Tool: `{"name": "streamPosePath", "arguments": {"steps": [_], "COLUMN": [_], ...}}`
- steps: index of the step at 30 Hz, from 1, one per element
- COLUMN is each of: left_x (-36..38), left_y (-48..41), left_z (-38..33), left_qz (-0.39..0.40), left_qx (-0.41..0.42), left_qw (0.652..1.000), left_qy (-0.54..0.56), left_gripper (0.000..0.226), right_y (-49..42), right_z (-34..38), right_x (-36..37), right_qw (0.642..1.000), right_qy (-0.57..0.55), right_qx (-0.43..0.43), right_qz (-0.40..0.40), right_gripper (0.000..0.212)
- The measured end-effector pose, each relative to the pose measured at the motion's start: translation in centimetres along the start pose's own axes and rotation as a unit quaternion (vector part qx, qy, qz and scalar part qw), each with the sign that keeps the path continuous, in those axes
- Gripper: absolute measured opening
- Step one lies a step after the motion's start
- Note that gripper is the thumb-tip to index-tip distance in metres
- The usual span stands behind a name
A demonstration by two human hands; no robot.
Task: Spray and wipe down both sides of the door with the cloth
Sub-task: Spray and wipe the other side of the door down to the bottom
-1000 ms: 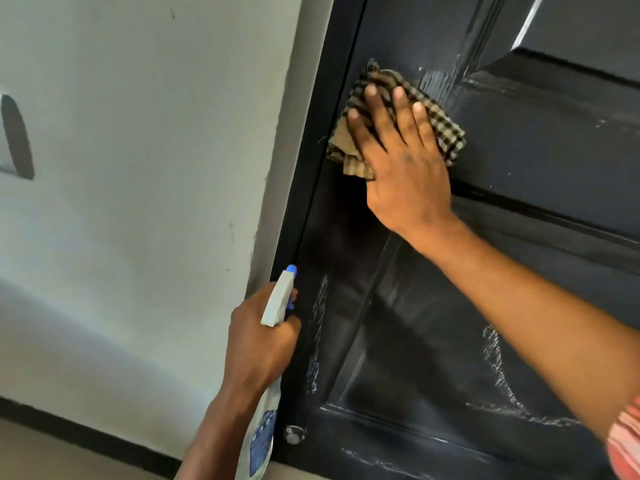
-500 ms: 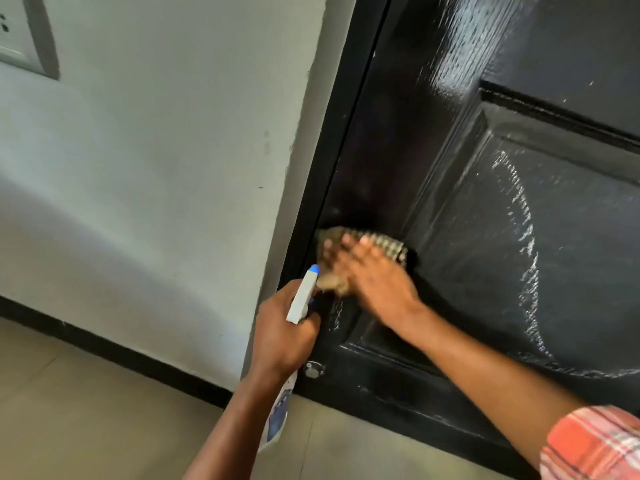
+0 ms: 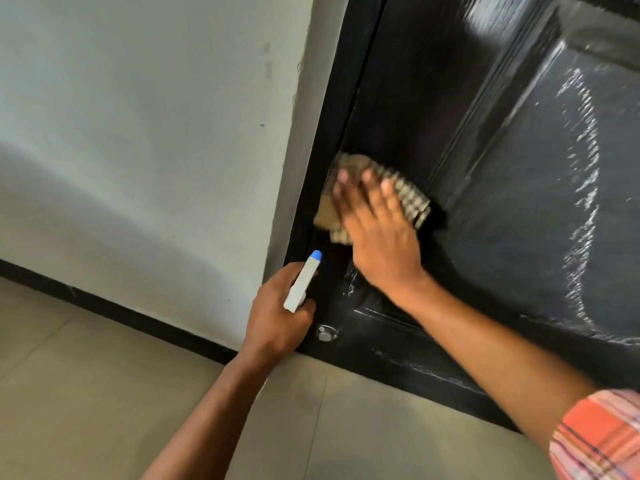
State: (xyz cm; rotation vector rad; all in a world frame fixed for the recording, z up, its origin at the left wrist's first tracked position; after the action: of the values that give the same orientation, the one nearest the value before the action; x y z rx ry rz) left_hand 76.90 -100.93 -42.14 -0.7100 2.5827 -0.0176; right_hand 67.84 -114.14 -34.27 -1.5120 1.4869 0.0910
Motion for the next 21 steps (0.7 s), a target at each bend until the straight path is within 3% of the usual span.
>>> {"name": "streamPosePath", "arguments": {"steps": [6, 9, 12, 15, 18, 21], "left_x": [0.8, 0.7, 0.6, 0.8, 1.2, 1.2], "left_y": [0.8, 0.6, 0.2, -0.2, -0.4, -0.5], "left_z": [1.1, 1.7, 2.3, 2.8, 3.3, 4.1], "left_qz": [0.001, -0.015, -0.018, -0.009, -0.002, 0.001], "left_qx": [0.033, 0.008, -0.017, -0.028, -0.033, -0.043], "left_qw": [0.999, 1.0, 0.999, 0.999, 0.999, 0.999], "left_qy": [0.002, 0.02, 0.028, 0.033, 0.019, 0.003], "left_gripper": [0.047, 0.051, 0.053, 0.051, 0.051, 0.051], "right_y": [10.6, 12.4, 10.9, 5.9, 1.3, -0.1], "right_z": [7.1, 8.6, 7.3, 4.0, 0.8, -0.3], "right_x": [8.7, 10.3, 9.1, 5.2, 1.1, -0.2], "right_qw": [0.963, 0.935, 0.963, 0.996, 0.992, 0.986], "right_qy": [-0.016, -0.025, -0.053, -0.068, -0.071, -0.056], "right_qx": [-0.152, -0.18, -0.158, -0.033, 0.083, 0.116], "right_qz": [0.221, 0.303, 0.214, 0.051, -0.069, -0.105], "right_gripper": [0.048, 0.052, 0.053, 0.062, 0.06, 0.058]}}
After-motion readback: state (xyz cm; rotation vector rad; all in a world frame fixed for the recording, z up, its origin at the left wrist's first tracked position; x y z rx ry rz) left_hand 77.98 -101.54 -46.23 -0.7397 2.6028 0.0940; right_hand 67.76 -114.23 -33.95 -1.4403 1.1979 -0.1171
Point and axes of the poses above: each hand's wrist, its own y-axis away from the middle knuckle, its own x-axis out of the palm, z = x × y, the point moved 4 cm from there along -y, towards the middle knuckle, and after that the axes turned 11 degrees about -y, right-handed, at the moved point
